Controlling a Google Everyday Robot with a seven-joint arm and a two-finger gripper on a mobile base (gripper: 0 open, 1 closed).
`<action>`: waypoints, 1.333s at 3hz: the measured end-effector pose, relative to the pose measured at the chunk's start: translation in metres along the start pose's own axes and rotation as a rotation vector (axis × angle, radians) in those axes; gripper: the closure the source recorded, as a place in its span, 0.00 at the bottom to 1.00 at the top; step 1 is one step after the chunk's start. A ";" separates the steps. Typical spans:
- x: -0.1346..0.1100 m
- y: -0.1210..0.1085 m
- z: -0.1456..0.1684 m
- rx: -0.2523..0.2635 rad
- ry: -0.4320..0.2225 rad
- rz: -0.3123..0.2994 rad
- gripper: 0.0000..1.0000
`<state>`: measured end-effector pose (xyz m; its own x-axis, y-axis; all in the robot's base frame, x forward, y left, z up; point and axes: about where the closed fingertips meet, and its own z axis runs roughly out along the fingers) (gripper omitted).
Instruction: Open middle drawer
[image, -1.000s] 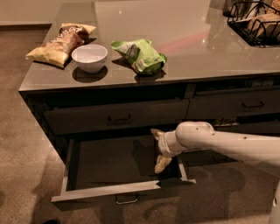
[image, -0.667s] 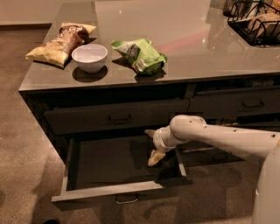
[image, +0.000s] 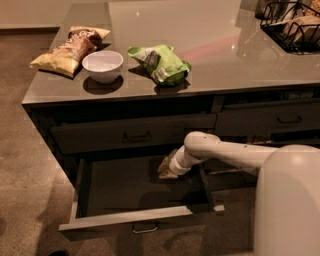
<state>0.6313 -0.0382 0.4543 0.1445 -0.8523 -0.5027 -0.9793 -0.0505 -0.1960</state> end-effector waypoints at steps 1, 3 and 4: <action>0.013 0.014 0.023 -0.051 -0.011 0.028 0.62; 0.044 0.085 0.042 -0.177 -0.030 0.100 0.55; 0.048 0.107 0.040 -0.217 -0.025 0.101 0.55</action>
Offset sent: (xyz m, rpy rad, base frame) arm -0.0539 -0.0190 -0.0795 0.0168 0.1833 -0.0148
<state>0.5389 -0.0636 0.3760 0.0455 -0.8455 -0.5321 -0.9961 -0.0790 0.0404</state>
